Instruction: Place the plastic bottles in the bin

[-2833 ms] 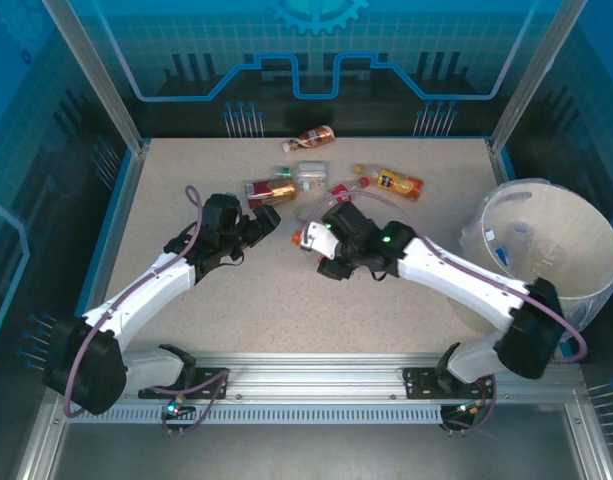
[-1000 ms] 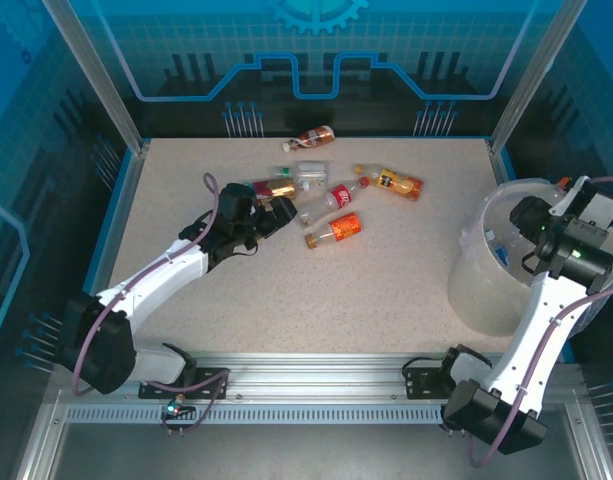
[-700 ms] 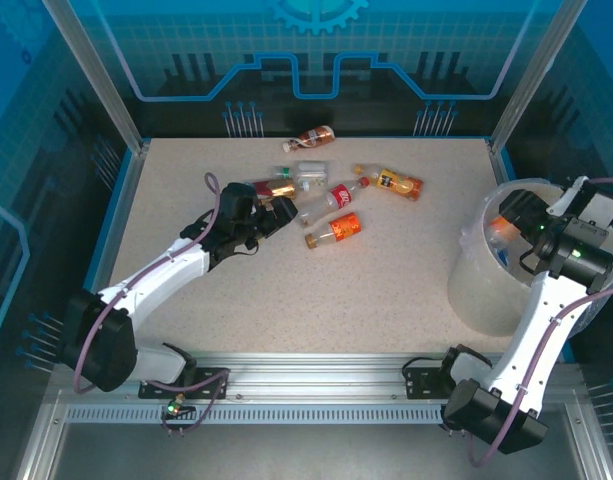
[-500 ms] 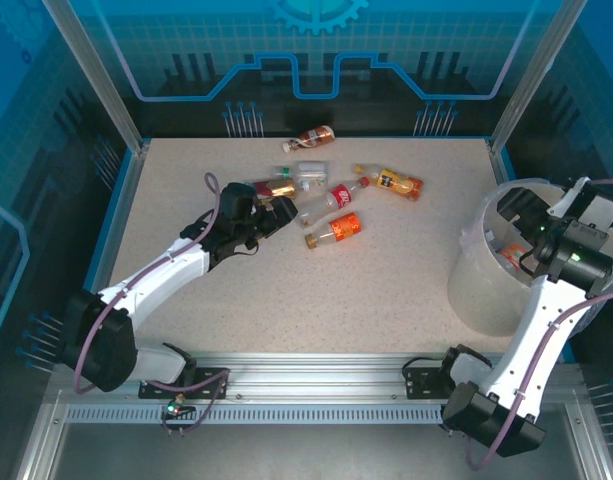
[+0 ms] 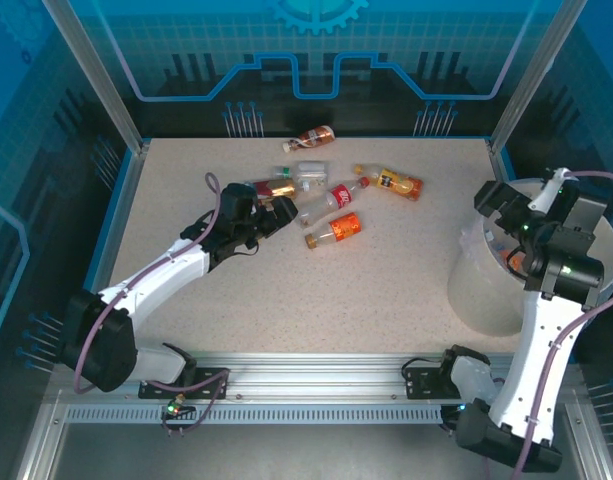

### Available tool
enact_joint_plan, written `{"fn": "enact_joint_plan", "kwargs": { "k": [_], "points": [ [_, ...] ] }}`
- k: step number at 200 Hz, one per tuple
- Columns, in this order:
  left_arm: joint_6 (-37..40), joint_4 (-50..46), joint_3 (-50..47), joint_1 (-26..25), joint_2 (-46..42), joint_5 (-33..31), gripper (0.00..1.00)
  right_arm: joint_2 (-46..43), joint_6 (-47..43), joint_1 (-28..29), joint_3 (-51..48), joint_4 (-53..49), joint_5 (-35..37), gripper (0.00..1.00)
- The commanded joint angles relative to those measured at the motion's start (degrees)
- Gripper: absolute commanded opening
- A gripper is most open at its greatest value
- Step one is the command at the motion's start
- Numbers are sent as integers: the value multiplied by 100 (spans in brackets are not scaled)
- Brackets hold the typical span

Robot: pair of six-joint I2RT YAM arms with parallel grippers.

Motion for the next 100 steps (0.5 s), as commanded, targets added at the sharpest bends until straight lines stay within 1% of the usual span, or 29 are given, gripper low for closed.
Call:
{"fn": "enact_joint_plan", "kwargs": {
  "k": [1,34,68,86,100],
  "points": [
    [126,152,-80,-10,-144,-80,99,-160,-3,638,116,411,11,100],
    [150,-61,-12,70,-127,-209,99,-165,46,1918,-126,1019,-161,100],
    [452,-138,70,102,-153,-311,99,-12,-66,3354,-406,1508,499,100],
    [659,-272,169,124,-105,-464,99,156,-78,3906,-538,1751,712,100],
    [772,-447,289,192,2,-588,99,360,-39,4205,-542,1806,754,100]
  ]
}}
